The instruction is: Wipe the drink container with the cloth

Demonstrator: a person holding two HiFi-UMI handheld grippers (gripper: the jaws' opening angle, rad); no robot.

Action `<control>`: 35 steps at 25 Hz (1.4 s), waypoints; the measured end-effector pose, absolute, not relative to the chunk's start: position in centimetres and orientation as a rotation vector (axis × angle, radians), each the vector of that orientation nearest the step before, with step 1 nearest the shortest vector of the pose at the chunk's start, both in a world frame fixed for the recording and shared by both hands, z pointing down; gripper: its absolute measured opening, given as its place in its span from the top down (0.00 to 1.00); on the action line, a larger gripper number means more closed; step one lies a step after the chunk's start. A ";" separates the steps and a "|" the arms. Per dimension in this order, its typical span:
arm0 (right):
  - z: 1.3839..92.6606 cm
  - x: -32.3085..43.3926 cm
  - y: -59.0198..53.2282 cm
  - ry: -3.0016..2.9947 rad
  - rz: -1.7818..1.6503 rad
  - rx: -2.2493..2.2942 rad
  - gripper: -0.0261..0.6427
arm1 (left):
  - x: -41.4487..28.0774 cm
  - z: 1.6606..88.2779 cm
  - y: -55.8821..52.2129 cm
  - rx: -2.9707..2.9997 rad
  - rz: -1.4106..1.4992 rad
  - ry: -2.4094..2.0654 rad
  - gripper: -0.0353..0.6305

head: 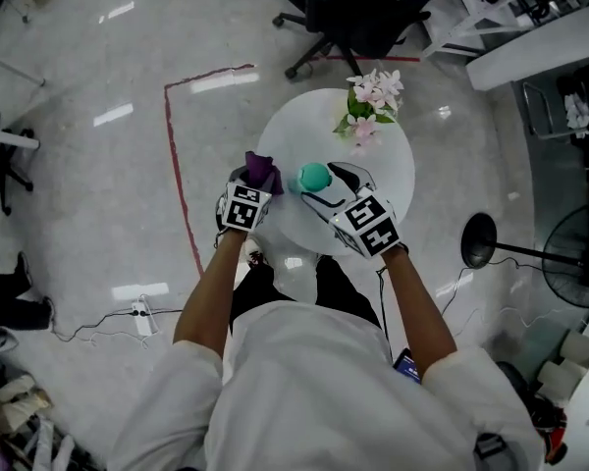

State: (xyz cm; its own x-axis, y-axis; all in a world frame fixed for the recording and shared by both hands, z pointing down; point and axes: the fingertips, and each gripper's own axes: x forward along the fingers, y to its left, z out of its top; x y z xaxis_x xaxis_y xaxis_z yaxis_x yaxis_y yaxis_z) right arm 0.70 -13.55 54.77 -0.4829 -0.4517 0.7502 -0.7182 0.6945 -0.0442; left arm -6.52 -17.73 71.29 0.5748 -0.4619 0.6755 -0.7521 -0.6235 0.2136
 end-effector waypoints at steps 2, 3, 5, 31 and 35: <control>54.4 1.1 -12.8 -2.208 0.388 0.714 0.46 | -8.5 69.1 -16.7 2.261 0.766 -1.084 0.76; 54.1 1.3 -12.4 -2.235 0.332 0.604 0.46 | -9.4 67.9 -16.2 2.228 0.739 -1.147 0.76; 53.6 1.4 -11.8 -2.282 0.191 0.363 0.45 | -11.1 65.5 -14.7 2.174 0.688 -1.265 0.76; 57.4 0.5 -10.7 -1.912 -0.676 -0.995 0.42 | -6.9 55.2 -6.0 2.000 0.399 -1.695 0.75; 57.2 -0.1 -10.4 -1.996 -0.593 -0.878 0.42 | -7.3 54.4 -7.2 2.036 0.386 -1.671 0.75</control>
State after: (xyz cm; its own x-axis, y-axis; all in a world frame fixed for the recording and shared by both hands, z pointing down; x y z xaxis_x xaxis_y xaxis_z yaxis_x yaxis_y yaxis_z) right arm -0.12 -10.44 57.24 -0.3890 0.3586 0.8486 0.7637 0.6407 0.0794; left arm -7.26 -7.17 54.39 0.2166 -0.8394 0.4986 -0.9730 -0.1438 0.1807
